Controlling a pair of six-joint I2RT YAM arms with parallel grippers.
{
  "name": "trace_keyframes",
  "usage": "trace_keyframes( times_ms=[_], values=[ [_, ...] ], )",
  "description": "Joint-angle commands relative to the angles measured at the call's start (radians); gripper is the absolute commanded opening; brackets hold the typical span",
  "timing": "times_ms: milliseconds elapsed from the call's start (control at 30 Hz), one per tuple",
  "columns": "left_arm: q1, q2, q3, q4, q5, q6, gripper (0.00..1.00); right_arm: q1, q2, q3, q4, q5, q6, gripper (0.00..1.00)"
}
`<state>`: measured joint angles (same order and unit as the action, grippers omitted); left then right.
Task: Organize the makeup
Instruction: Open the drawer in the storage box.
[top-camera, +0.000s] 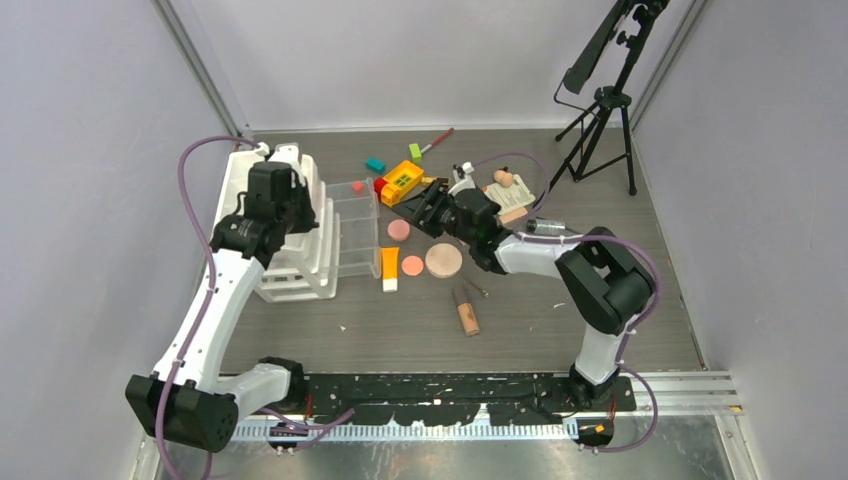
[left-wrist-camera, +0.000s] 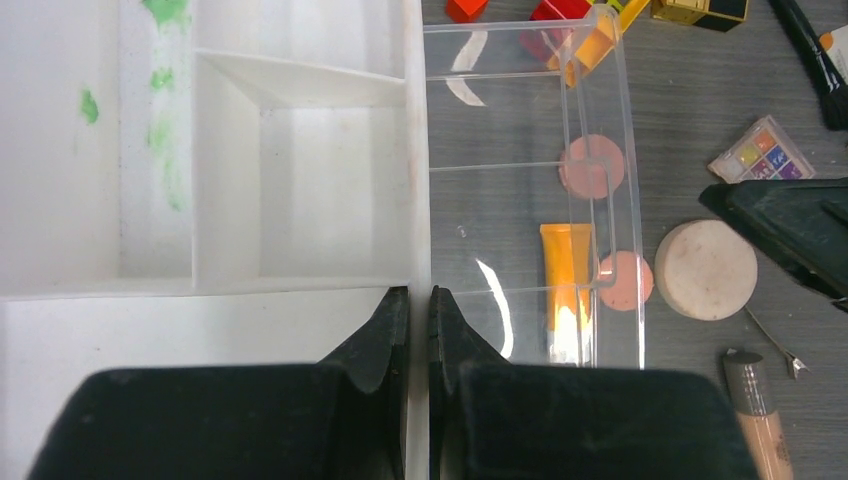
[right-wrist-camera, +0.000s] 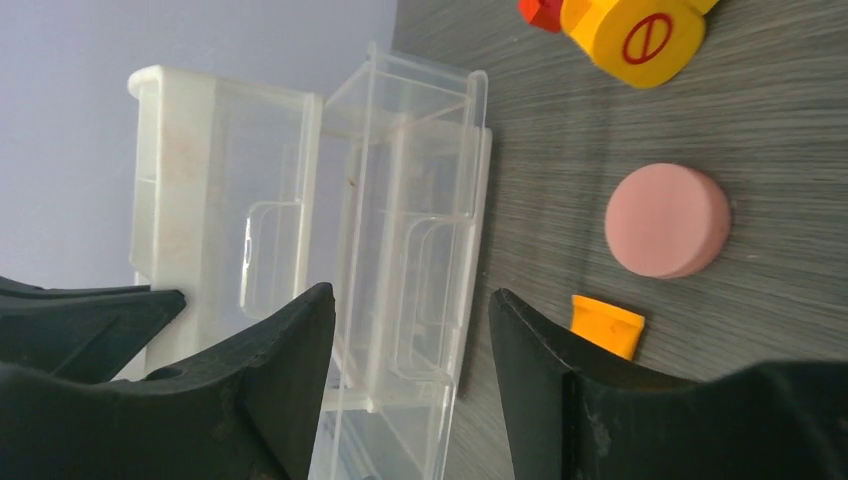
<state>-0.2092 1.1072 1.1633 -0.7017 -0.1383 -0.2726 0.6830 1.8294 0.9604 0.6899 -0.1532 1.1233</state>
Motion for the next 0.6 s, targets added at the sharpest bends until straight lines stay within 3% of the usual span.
trace_keyframes(
  times_ms=[0,267,567],
  values=[
    [0.003,-0.002,0.067,-0.003,-0.039,0.045,0.0,-0.005,-0.1,0.049,-0.263,0.136,-0.174,0.63],
    [0.003,0.006,0.056,0.009,0.009,0.056,0.03,-0.005,-0.147,0.133,-0.557,0.274,-0.276,0.64],
    [0.004,-0.005,0.039,0.014,0.03,0.067,0.29,-0.005,-0.129,0.23,-0.774,0.361,-0.36,0.66]
  ],
)
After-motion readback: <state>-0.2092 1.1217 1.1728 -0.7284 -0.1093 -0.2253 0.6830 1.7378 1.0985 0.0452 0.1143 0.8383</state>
